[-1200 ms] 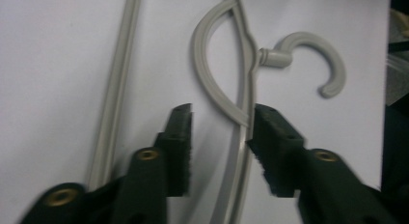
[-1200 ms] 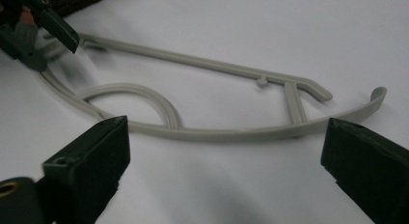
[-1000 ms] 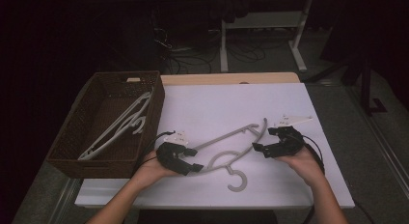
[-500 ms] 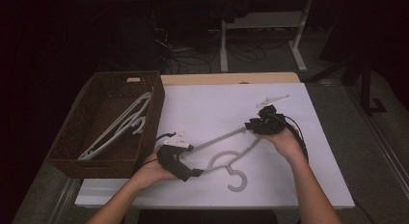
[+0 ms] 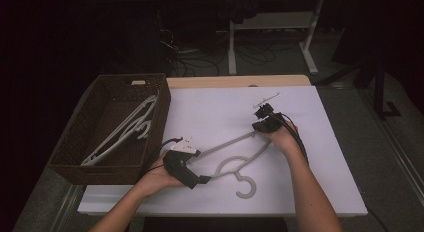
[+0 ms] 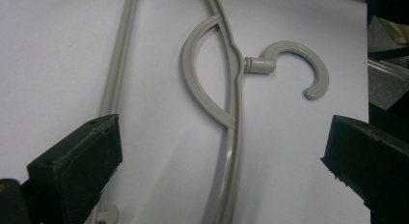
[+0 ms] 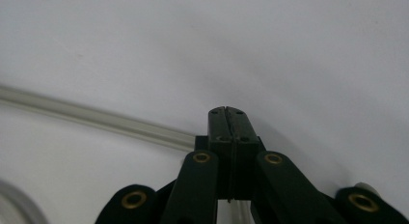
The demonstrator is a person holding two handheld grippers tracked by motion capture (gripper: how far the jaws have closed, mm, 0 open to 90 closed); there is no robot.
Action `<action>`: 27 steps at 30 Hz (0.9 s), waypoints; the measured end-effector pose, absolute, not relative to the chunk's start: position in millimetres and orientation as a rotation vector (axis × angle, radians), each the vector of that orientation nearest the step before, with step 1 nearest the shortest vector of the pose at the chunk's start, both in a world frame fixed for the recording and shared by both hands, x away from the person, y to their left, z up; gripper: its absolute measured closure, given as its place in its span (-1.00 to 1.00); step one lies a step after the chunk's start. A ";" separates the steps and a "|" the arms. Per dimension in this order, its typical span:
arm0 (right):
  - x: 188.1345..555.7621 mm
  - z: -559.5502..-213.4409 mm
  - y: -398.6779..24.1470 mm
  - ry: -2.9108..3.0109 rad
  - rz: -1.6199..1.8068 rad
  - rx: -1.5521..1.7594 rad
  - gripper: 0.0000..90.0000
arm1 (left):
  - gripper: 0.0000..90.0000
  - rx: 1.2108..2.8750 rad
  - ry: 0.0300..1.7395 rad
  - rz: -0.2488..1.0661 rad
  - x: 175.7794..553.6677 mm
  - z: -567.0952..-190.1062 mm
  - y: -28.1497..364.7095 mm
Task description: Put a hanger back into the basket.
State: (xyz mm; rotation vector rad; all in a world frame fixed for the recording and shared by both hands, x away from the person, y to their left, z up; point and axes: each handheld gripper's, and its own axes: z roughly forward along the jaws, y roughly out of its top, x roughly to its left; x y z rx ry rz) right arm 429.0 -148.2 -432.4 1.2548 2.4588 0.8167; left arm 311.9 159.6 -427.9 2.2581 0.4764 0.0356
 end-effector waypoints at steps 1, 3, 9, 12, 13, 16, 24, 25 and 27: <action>430.5 -434.5 -149.0 2.459 0.812 1.256 0.98 | -1.00 2.258 0.474 0.036 311.9 -427.9 159.5; 433.5 -439.6 -149.5 2.466 0.783 1.276 0.98 | -1.00 2.258 0.473 0.036 312.0 -427.9 159.3; 435.7 -443.0 -147.1 2.476 0.750 1.303 0.99 | -1.00 2.265 0.464 0.035 311.0 -428.7 157.4; 437.5 -442.5 -145.8 2.484 0.730 1.320 0.99 | -1.00 2.288 0.432 0.030 309.5 -429.4 153.6; 438.4 -442.2 -145.6 2.486 0.726 1.332 0.99 | -0.95 2.295 0.420 0.025 308.8 -430.1 152.0; 439.5 -441.4 -143.4 2.494 0.698 1.335 0.99 | -0.77 2.327 0.384 0.013 307.9 -433.6 146.2; 442.0 -441.0 -141.7 2.506 0.678 1.331 1.00 | -0.44 2.408 0.347 -0.013 312.6 -444.3 132.0; 442.0 -441.0 -141.2 2.505 0.674 1.327 1.00 | -0.36 2.420 0.343 -0.023 313.4 -445.3 131.0; 442.2 -441.1 -141.4 2.504 0.679 1.335 1.00 | -0.23 2.442 0.338 -0.035 314.7 -447.5 128.5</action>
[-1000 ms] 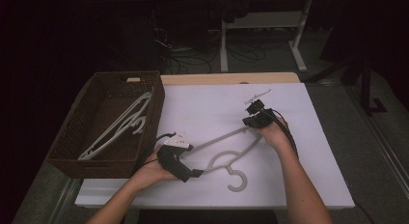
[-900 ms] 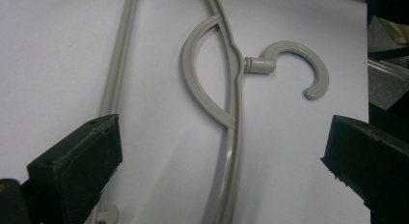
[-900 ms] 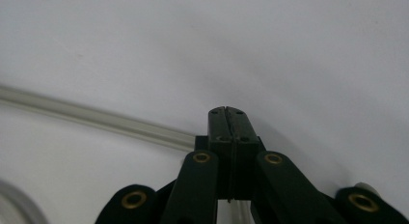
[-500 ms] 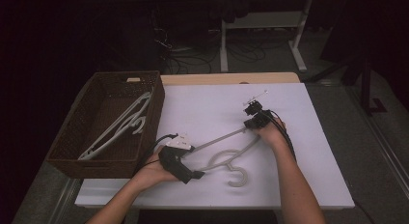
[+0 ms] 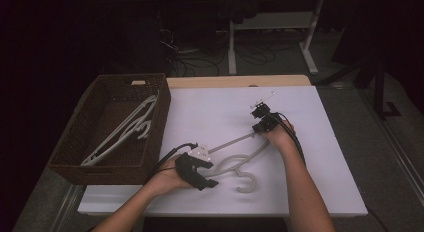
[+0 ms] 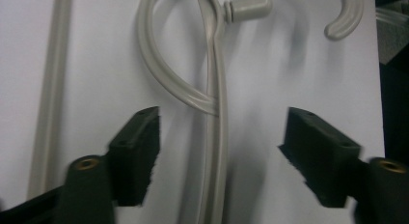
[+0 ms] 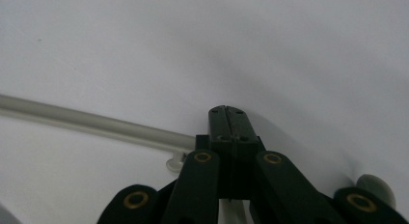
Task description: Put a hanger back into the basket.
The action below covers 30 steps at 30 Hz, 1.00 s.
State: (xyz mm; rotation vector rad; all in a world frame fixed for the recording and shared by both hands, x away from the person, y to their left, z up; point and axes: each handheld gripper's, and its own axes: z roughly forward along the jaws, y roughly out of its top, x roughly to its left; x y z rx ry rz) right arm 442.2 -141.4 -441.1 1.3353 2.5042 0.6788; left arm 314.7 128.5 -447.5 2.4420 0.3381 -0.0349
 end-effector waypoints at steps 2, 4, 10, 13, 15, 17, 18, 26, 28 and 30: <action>442.4 -441.3 -141.8 2.504 0.683 1.341 1.00 | -0.06 2.459 0.333 -0.041 315.5 -448.9 125.9; 442.5 -441.6 -141.6 2.502 0.685 1.340 1.00 | 0.03 2.470 0.328 -0.025 315.8 -448.7 123.8; 441.3 -446.0 -139.4 2.499 0.661 1.320 1.00 | 0.34 2.498 0.308 -0.016 315.7 -447.1 120.6; 441.4 -445.9 -139.1 2.499 0.659 1.319 1.00 | 0.42 2.502 0.309 -0.007 315.9 -447.0 120.0; 441.8 -445.2 -137.9 2.505 0.643 1.308 1.00 | 0.42 2.501 0.310 -0.007 316.0 -447.0 120.2; 442.9 -443.8 -138.7 2.517 0.652 1.293 0.99 | 0.42 2.505 0.299 0.007 315.1 -446.9 120.1; 441.7 -442.5 -138.9 2.504 0.641 1.276 0.99 | 0.42 2.502 0.297 0.009 314.6 -447.1 120.2; 426.1 -421.9 -155.5 2.477 0.717 1.296 0.99 | -0.05 2.435 0.331 -0.027 315.4 -446.6 128.3; 422.0 -421.4 -158.5 2.482 0.713 1.298 0.99 | -0.14 2.405 0.342 -0.025 315.3 -444.1 131.5; 418.6 -422.7 -161.7 2.483 0.708 1.308 0.99 | -0.20 2.391 0.340 -0.025 315.4 -441.6 134.7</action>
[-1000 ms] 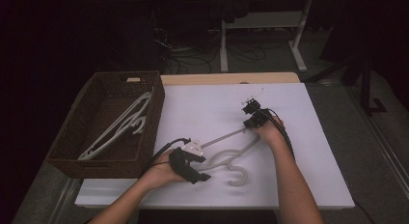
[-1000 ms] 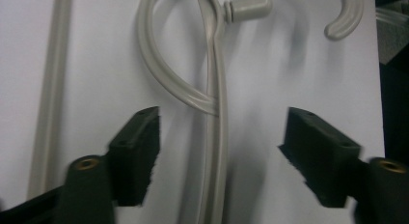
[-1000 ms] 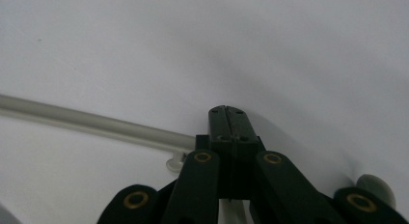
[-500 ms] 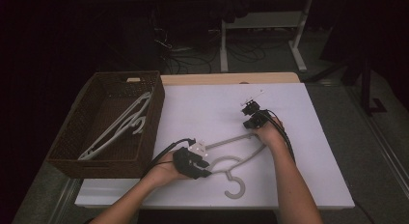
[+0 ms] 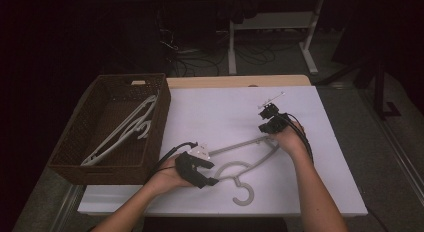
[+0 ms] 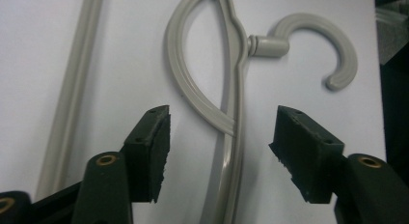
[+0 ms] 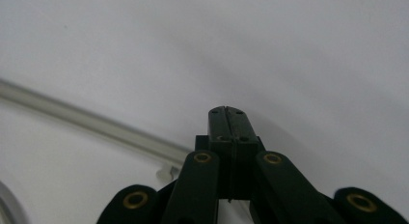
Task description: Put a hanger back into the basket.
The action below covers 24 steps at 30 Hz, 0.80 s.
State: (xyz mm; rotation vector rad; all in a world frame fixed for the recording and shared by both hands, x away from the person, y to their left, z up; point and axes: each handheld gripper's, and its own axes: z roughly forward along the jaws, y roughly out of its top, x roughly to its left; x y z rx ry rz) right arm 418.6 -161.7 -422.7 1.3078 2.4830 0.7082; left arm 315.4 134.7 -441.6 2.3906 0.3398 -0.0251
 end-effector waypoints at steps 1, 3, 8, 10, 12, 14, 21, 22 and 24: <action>417.1 -423.9 -163.0 2.488 0.703 1.307 0.99 | -0.20 2.387 0.339 -0.024 315.1 -440.7 135.9; 414.1 -426.5 -164.3 2.493 0.686 1.315 0.99 | -0.22 2.382 0.339 -0.022 314.2 -439.8 137.7; 411.6 -434.6 -167.1 2.501 0.674 1.325 0.99 | -0.23 2.387 0.329 -0.021 312.3 -440.0 138.5; 411.8 -436.8 -166.8 2.497 0.679 1.339 0.99 | -0.23 2.389 0.324 -0.019 311.8 -440.3 138.1; 412.4 -439.1 -164.5 2.493 0.661 1.345 0.99 | -0.23 2.402 0.309 -0.018 311.2 -441.2 137.4; 413.8 -439.8 -163.2 2.495 0.656 1.350 0.99 | -0.22 2.417 0.293 -0.022 310.4 -442.6 136.1; 414.6 -440.1 -163.1 2.496 0.657 1.371 1.00 | 0.04 2.494 0.214 -0.008 305.5 -448.7 123.4; 414.7 -440.2 -163.1 2.495 0.657 1.372 1.00 | 0.07 2.502 0.204 0.014 304.6 -449.1 121.8; 414.7 -440.5 -163.4 2.495 0.662 1.372 1.00 | 0.21 2.522 0.202 0.045 305.0 -447.3 120.7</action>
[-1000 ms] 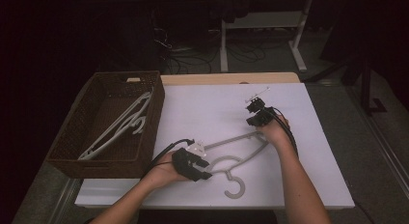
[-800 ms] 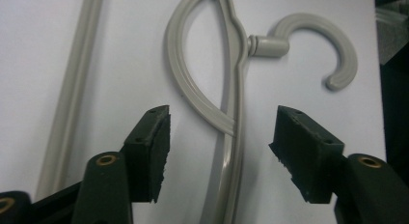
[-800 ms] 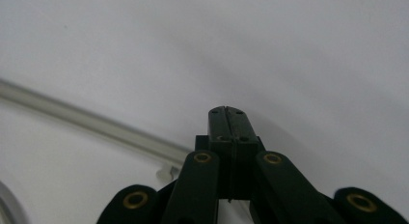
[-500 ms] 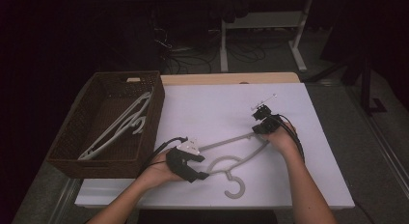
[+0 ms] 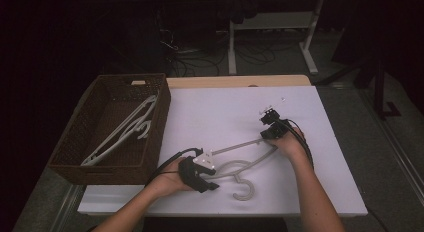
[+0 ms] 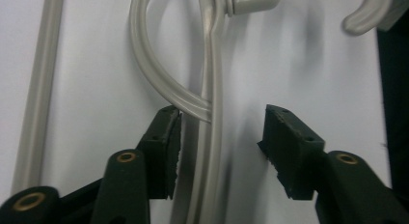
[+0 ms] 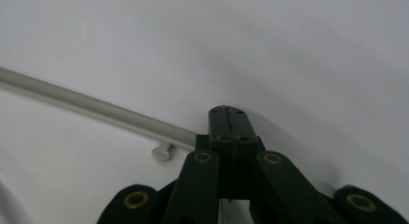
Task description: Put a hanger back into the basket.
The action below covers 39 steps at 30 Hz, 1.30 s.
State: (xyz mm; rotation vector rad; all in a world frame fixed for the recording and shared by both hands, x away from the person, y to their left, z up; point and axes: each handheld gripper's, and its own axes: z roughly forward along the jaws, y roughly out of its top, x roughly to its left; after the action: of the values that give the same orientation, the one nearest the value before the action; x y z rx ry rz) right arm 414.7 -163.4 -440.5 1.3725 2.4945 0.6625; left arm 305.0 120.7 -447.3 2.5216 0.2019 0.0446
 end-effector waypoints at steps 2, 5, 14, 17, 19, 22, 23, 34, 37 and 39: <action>414.8 -440.7 -163.4 2.494 0.663 1.370 1.00 | 0.37 2.521 0.218 0.056 306.6 -447.1 120.8; 415.1 -441.1 -163.2 2.493 0.667 1.367 1.00 | 0.63 2.528 0.215 0.058 310.1 -446.5 121.2; 417.4 -436.9 -165.2 2.465 0.738 1.332 0.98 | 0.81 2.543 0.224 0.049 312.4 -444.6 119.4; 415.0 -420.6 -172.9 2.402 0.904 1.352 0.77 | 0.82 2.533 0.231 0.048 314.8 -443.0 120.4; 411.7 -409.5 -176.7 2.381 0.975 1.337 0.57 | 0.82 2.512 0.256 0.040 316.5 -439.8 121.5; 403.0 -393.9 -183.0 2.352 1.085 1.304 0.27 | 0.82 2.476 0.300 0.028 319.5 -434.1 123.6; 399.8 -389.5 -184.9 2.340 1.103 1.299 0.19 | 0.82 2.464 0.317 0.019 321.0 -432.1 124.5; 358.4 -362.2 -215.4 2.293 1.155 1.214 -0.25 | 0.82 2.370 0.499 0.025 344.0 -401.3 135.1; 346.5 -361.1 -223.5 2.296 1.161 1.192 -0.33 | 0.82 2.333 0.542 0.031 350.2 -386.5 138.5; 339.2 -363.0 -224.9 2.309 1.154 1.171 -0.40 | 0.82 2.313 0.551 0.036 353.1 -374.2 139.1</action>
State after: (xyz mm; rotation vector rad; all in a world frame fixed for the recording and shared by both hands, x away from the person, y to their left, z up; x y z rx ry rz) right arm 339.2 -224.9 -363.0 1.1705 2.3090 1.1535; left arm 353.1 139.1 -374.2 2.3130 0.5507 0.0360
